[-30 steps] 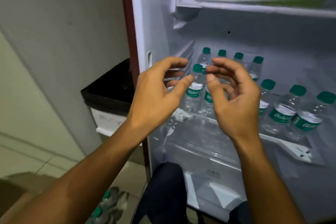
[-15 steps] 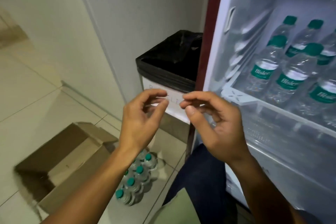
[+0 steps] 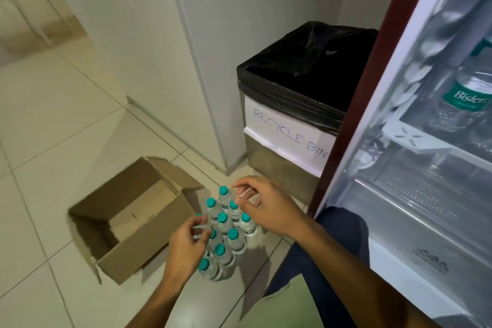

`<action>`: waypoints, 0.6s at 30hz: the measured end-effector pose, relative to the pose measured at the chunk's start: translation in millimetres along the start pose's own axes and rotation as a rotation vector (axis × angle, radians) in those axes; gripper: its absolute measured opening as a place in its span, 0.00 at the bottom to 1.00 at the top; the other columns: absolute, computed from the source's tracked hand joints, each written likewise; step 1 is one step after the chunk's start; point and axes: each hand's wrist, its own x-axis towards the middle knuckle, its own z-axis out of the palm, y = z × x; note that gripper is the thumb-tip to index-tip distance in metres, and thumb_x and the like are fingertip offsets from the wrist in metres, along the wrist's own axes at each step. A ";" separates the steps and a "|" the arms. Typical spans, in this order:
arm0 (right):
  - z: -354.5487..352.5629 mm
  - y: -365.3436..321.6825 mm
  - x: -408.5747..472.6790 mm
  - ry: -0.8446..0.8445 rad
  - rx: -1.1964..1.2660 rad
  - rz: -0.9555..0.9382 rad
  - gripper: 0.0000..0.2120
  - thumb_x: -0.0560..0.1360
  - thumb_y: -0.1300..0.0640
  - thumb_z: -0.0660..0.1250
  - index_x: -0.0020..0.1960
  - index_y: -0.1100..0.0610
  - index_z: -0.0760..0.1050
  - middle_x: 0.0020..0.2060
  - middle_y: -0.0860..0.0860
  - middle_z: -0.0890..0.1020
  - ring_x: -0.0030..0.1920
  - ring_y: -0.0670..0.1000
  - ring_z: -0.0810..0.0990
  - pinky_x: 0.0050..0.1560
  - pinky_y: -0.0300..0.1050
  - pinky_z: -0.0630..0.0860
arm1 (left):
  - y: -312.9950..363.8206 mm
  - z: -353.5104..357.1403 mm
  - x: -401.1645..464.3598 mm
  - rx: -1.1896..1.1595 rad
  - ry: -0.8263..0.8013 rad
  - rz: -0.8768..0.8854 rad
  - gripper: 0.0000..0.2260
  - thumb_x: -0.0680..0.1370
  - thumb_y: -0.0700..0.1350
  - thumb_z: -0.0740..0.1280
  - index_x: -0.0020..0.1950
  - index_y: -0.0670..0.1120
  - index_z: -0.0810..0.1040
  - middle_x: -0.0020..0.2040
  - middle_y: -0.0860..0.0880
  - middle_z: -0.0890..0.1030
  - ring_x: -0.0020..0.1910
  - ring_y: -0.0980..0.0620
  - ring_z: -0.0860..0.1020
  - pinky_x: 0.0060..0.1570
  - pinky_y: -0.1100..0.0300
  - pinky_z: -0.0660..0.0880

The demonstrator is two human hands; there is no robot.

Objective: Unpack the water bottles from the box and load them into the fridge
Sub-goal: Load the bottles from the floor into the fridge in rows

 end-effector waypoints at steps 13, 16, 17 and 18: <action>96.3 49.4 24.9 -0.442 -0.379 0.132 0.19 0.80 0.54 0.68 0.70 0.51 0.72 0.65 0.52 0.77 0.60 0.53 0.78 0.58 0.46 0.76 | -94.9 42.9 -17.3 0.334 -0.063 -0.193 0.21 0.76 0.45 0.72 0.67 0.43 0.74 0.64 0.45 0.76 0.59 0.50 0.76 0.58 0.61 0.72; 116.0 60.9 19.8 -0.548 -0.468 0.123 0.21 0.79 0.54 0.67 0.71 0.53 0.71 0.66 0.54 0.75 0.62 0.56 0.76 0.60 0.52 0.76 | -107.0 48.2 -16.9 0.339 -0.140 -0.275 0.25 0.77 0.49 0.71 0.71 0.47 0.68 0.69 0.47 0.73 0.65 0.51 0.73 0.64 0.59 0.71; 121.6 64.5 18.7 -0.579 -0.496 0.130 0.21 0.79 0.55 0.67 0.72 0.53 0.71 0.67 0.55 0.75 0.63 0.57 0.76 0.60 0.54 0.76 | -110.3 49.8 -16.0 0.341 -0.157 -0.280 0.26 0.76 0.49 0.71 0.72 0.47 0.67 0.70 0.48 0.72 0.67 0.51 0.73 0.65 0.59 0.70; 125.7 67.7 18.1 -0.608 -0.524 0.141 0.21 0.79 0.55 0.67 0.72 0.53 0.71 0.67 0.55 0.74 0.63 0.58 0.76 0.61 0.54 0.76 | -112.9 51.3 -15.1 0.341 -0.171 -0.280 0.27 0.76 0.50 0.72 0.73 0.48 0.67 0.70 0.48 0.72 0.67 0.51 0.72 0.66 0.58 0.70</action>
